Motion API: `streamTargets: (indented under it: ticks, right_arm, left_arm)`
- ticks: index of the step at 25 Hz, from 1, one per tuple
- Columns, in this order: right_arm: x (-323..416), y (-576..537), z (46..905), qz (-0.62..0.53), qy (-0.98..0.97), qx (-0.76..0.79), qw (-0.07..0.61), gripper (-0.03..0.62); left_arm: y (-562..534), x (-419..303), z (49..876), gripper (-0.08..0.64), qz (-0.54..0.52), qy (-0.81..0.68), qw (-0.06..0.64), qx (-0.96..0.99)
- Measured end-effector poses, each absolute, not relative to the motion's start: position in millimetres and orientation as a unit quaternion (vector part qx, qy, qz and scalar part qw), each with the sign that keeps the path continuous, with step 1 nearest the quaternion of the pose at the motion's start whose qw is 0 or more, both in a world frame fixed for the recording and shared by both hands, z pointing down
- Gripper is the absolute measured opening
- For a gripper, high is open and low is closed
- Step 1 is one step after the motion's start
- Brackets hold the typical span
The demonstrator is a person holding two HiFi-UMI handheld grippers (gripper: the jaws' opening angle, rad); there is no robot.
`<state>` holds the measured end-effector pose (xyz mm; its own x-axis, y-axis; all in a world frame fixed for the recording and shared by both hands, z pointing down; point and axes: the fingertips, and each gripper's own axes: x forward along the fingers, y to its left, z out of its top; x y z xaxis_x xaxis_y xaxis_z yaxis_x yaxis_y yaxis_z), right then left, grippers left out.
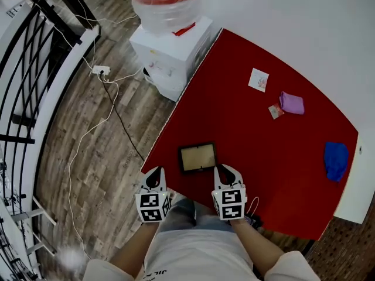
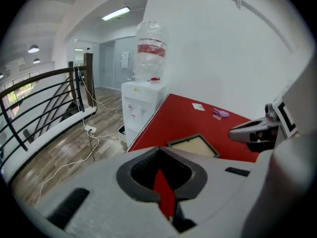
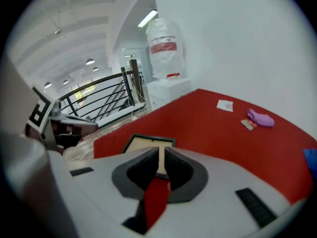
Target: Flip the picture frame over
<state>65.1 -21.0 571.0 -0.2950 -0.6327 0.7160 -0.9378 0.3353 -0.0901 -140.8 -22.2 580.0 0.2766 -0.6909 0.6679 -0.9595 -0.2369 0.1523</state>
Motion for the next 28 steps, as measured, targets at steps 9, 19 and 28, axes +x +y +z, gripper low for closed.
streamTargets:
  ticks: [9, 19, 28]
  right_arm:
    - [23, 3, 461, 0.21, -0.806, 0.5, 0.239, 0.005]
    - [28, -3, 449, 0.209, -0.806, 0.508, 0.222, 0.003]
    - [31, 0, 454, 0.22, -0.805, 0.505, 0.22, 0.003]
  left_arm:
    - [2, -97, 480, 0.003, 0.18, -0.544, 0.258, 0.778]
    - [0, -82, 458, 0.003, 0.166, -0.538, 0.226, 0.795]
    - [2, -79, 457, 0.003, 0.163, -0.535, 0.231, 0.796]
